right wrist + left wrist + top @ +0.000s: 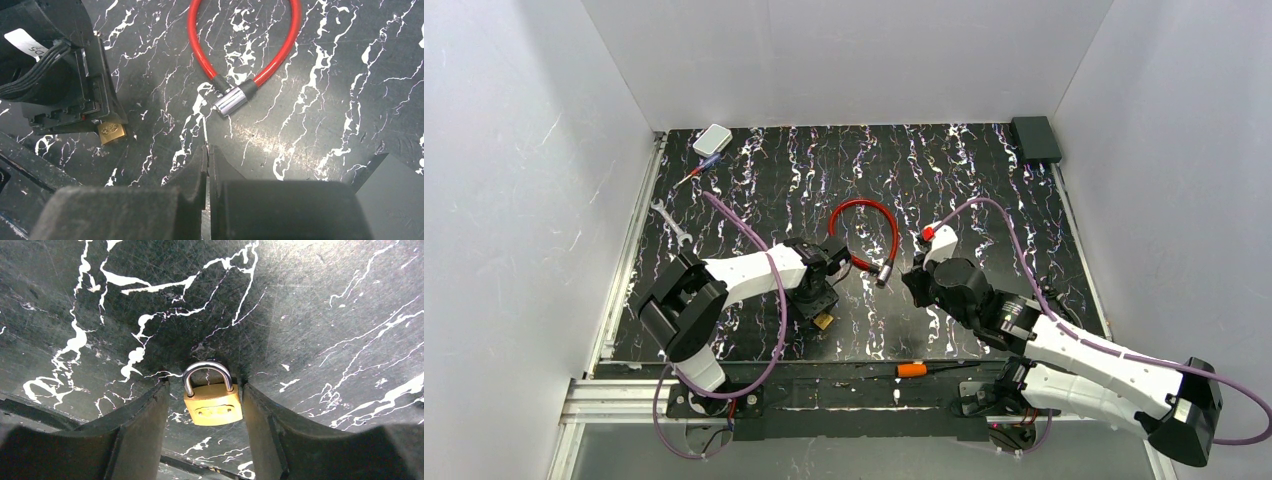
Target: Unlock with the key
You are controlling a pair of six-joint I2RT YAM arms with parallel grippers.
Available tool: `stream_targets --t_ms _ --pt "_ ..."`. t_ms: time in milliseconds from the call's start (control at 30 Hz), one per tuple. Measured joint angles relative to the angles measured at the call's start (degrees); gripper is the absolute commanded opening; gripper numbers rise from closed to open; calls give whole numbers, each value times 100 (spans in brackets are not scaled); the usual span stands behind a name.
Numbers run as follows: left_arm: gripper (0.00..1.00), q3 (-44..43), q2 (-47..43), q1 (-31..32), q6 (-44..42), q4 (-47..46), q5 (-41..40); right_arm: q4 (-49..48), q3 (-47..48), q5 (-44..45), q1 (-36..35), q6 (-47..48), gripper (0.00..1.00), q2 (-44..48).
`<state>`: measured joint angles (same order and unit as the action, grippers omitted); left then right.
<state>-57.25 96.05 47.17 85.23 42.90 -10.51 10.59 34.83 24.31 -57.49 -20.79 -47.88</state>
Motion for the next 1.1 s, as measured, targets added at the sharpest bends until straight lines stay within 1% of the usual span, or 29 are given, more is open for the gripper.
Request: stream_targets --t_ms 133,233,433,567,667,767,967,1100 --pt "49 1 9 20 53 1 1 1 -13 5 2 11 1 48" --pt "43 -18 35 23 77 -2 33 1 -13 7 2 15 1 57" --pt "22 -63 87 38 23 -47 116 2 -13 7 2 13 1 57" --pt "1 -51 80 38 -61 -86 133 3 -13 5 2 8 1 57" --pt "0 50 -15 38 -126 -205 155 5 -13 3 2 -1 1 52" --pt "0 347 -287 35 -171 -561 211 7 -13 -5 2 -30 1 37" --pt "0 1229 -1041 -13 -180 -1932 501 -2 -13 -228 4 -203 1 7" --pt "0 1674 -1431 -162 -222 -2523 621 -91 -11 -626 7 -359 1 20"
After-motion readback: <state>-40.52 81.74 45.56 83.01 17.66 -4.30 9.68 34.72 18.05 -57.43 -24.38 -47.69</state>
